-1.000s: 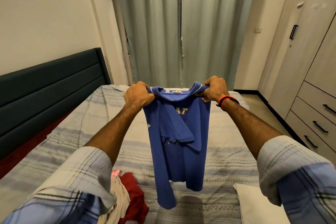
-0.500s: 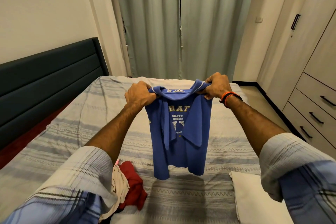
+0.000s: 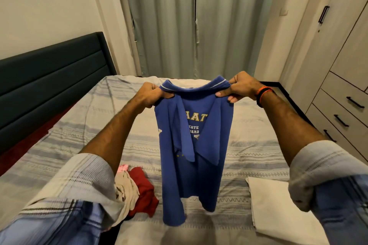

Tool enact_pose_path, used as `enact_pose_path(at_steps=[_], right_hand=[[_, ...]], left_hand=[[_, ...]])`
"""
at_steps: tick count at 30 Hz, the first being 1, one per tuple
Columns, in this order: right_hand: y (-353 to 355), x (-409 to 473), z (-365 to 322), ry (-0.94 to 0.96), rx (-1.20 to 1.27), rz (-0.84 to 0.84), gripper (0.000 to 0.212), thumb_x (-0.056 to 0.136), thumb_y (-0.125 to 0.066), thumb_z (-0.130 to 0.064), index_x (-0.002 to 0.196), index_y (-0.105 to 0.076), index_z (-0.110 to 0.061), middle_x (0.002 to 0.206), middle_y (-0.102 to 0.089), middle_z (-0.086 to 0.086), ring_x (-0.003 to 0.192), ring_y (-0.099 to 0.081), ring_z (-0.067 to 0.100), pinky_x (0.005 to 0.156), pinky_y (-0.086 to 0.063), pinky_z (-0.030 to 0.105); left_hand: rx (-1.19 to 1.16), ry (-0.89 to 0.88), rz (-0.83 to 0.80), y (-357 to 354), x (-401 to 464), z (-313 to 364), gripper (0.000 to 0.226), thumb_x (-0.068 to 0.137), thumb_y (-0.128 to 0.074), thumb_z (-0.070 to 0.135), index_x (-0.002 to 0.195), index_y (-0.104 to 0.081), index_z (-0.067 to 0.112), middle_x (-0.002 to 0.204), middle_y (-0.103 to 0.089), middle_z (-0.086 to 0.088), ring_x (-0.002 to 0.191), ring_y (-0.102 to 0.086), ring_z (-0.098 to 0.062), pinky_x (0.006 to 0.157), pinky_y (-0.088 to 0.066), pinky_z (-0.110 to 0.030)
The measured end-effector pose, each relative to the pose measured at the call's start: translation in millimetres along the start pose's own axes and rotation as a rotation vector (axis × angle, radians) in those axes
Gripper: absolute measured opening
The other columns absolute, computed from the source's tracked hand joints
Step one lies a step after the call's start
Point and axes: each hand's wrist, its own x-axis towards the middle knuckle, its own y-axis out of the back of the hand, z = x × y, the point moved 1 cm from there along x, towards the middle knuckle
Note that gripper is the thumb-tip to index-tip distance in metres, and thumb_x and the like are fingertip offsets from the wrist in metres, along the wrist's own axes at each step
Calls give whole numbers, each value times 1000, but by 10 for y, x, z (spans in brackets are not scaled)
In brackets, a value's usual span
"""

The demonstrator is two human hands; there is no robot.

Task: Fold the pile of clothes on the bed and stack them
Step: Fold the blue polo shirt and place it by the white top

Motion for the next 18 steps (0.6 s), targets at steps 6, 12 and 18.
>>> enact_pose_path(at_steps=[6, 12, 18], right_hand=[[-607, -61, 545, -109, -141, -28, 41, 67, -90, -23, 87, -73, 9, 71, -73, 17, 63, -71, 27, 74, -62, 42], [-1233, -209, 1353, -210, -131, -42, 44, 72, -88, -21, 48, -52, -10, 43, -61, 2, 40, -61, 7, 42, -49, 18], [-1710, -198, 2113, -286, -155, -83, 27, 71, -86, -17, 66, -69, 3, 56, -69, 11, 52, -69, 18, 55, -61, 34]], left_hand=[[426, 80, -25, -427, -87, -486, 36, 69, -80, 49, 61, -62, 19, 76, -65, -6, 76, -62, -27, 64, -49, -31], [493, 171, -163, -1004, -274, -1234, 29, 73, -78, 48, 70, -66, 22, 82, -65, -9, 81, -64, -31, 63, -45, -31], [552, 234, -280, -1519, -291, -1835, 23, 76, -75, 40, 82, -74, 17, 77, -66, -6, 79, -65, -28, 64, -50, -35]])
